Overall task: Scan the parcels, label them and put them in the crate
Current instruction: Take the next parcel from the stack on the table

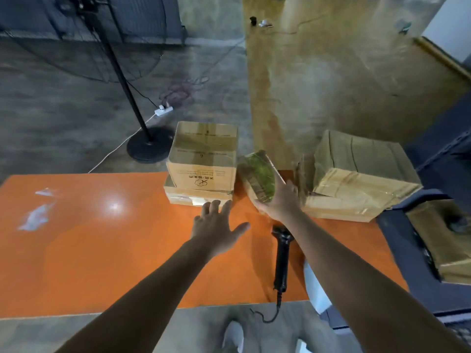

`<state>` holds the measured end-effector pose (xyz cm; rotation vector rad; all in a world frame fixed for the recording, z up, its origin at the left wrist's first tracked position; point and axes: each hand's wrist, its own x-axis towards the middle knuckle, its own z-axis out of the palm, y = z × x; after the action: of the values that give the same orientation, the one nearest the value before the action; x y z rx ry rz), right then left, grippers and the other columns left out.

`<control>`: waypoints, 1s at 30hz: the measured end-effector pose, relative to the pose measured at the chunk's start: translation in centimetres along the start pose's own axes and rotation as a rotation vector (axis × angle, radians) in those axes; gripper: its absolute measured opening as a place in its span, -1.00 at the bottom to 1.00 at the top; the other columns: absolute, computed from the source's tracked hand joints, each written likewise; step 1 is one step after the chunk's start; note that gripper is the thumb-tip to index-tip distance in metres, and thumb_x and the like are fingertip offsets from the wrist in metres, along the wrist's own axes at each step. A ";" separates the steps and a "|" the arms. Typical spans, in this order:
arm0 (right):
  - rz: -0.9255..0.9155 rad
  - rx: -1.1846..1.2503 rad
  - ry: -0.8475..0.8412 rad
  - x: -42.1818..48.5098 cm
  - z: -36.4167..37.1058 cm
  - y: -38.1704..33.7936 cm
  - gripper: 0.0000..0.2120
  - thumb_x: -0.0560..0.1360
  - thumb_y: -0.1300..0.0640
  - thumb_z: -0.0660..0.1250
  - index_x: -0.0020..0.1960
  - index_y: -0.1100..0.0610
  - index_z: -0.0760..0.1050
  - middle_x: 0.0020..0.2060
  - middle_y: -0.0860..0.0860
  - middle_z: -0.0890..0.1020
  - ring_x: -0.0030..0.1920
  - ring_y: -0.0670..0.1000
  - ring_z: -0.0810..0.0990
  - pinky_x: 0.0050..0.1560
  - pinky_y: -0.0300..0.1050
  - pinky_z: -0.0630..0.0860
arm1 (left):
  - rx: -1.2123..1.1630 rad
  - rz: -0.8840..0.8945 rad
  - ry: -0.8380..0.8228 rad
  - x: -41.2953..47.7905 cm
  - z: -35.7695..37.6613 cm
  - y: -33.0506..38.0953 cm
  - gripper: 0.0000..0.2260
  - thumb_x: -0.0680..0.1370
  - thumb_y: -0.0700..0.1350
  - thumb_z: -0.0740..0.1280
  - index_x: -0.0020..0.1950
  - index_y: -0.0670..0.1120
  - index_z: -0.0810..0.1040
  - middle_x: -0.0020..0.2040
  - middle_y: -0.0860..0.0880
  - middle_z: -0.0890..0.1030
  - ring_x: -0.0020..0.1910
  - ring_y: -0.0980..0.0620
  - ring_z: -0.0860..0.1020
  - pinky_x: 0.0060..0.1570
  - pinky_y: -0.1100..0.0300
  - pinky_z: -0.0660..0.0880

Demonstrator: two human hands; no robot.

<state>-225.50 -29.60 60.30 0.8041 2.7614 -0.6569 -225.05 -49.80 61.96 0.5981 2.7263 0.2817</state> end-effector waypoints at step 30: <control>0.321 0.064 0.099 -11.1 -1.9 -6.0 -0.07 0.32 -0.32 0.42 0.52 0.04 0.13 0.33 0.14 0.41 0.35 0.24 0.32 0.20 0.10 0.46 | -0.111 0.328 -0.147 -1.8 -4.4 -4.5 -0.32 0.57 0.33 0.08 0.57 0.00 0.05 0.52 -0.10 0.13 0.50 -0.17 0.11 0.38 -0.13 0.26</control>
<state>-219.63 -38.37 67.46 1.2905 2.6169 -0.6590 -226.76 -55.15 65.35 0.9921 2.4468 0.4464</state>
